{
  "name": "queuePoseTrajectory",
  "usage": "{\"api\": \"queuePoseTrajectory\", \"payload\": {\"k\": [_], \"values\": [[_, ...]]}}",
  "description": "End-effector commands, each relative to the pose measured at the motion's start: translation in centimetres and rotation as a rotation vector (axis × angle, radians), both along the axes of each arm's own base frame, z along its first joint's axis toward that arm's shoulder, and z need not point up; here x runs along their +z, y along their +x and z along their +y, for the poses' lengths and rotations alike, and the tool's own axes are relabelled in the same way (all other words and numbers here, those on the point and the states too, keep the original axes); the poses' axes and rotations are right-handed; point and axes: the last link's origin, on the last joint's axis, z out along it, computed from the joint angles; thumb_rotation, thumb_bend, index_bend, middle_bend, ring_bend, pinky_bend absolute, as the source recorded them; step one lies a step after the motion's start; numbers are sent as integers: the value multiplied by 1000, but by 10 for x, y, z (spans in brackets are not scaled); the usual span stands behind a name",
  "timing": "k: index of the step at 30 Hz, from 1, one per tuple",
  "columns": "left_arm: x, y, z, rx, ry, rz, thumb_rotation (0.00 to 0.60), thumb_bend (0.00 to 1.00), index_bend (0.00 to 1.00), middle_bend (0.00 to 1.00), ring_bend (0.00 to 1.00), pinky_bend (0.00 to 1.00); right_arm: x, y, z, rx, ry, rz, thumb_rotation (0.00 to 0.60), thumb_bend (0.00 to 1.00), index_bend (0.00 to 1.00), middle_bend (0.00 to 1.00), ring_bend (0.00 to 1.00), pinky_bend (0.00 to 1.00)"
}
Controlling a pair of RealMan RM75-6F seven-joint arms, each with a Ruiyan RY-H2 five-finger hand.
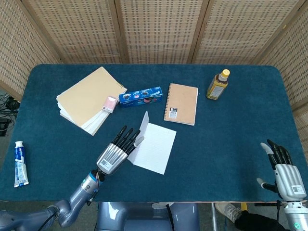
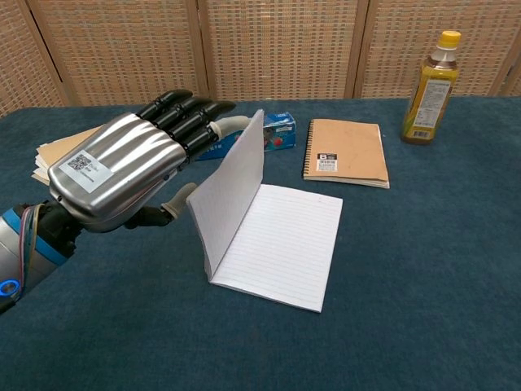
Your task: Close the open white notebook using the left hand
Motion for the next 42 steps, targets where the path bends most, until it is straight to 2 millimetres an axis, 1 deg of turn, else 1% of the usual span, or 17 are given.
{"api": "queuePoseTrajectory", "payload": {"k": [1,6,7,8,12,14,17,19,21,22,24,26,28,30,33,37,42], "values": [[0,-1,-2,-4,1,3,600,551,0,0,0,0,1,0,2,-1,-3,-1,600,112,0,0,0,0],[3,-4,-4,16,-11,-24,600,540,0,0,0,0,0,-2,2,-8,2,0,600,111,0,0,0,0],[3,-10,-2,37,-14,-9,600,535,0,0,0,0,-1,-2,2,-10,7,3,600,112,0,0,0,0],[3,-12,-1,44,-18,-4,600,526,0,0,0,0,-1,-2,2,-7,7,4,600,112,0,0,0,0],[2,-11,2,55,-26,-7,600,452,0,0,0,0,-3,-3,2,-12,10,9,600,112,0,0,0,0],[4,-12,2,72,-31,-16,600,452,0,0,0,0,-3,-5,1,-22,13,13,600,112,0,0,0,0],[11,-17,-1,109,-37,-26,600,452,0,0,0,0,-2,-6,2,-24,9,17,600,112,0,0,0,0],[22,-24,-4,143,-32,-45,600,431,0,0,0,0,-1,-7,5,-23,4,21,600,112,0,0,0,0],[33,-33,-9,175,-25,-54,600,378,0,0,0,0,1,-7,8,-22,-2,25,600,112,0,0,0,0],[43,-43,-12,222,-19,-68,600,337,0,0,0,0,2,-7,10,-22,-7,27,600,112,0,0,0,0],[56,-54,-19,284,-26,-77,600,252,0,0,0,0,3,-7,11,-20,-13,30,600,112,0,0,0,0],[70,-66,-26,350,-40,-86,600,191,0,0,0,0,3,-8,13,-17,-16,38,600,111,0,0,0,0],[89,-81,-37,417,-42,-101,600,148,0,0,0,0,3,-8,12,-17,-21,43,600,112,0,0,0,0],[102,-91,-45,455,-41,-102,600,111,0,0,0,0,3,-8,11,-16,-23,52,600,111,0,0,0,0],[117,-107,-55,522,-47,-100,600,87,0,0,0,0,1,-10,8,-22,-25,66,600,112,0,0,0,0],[131,-124,-66,583,-36,-92,600,77,0,0,0,0,1,-12,6,-27,-31,74,600,112,0,0,0,0],[139,-139,-78,621,-27,-79,600,78,0,0,0,0,0,-12,4,-22,-28,81,600,112,0,0,0,0]]}}
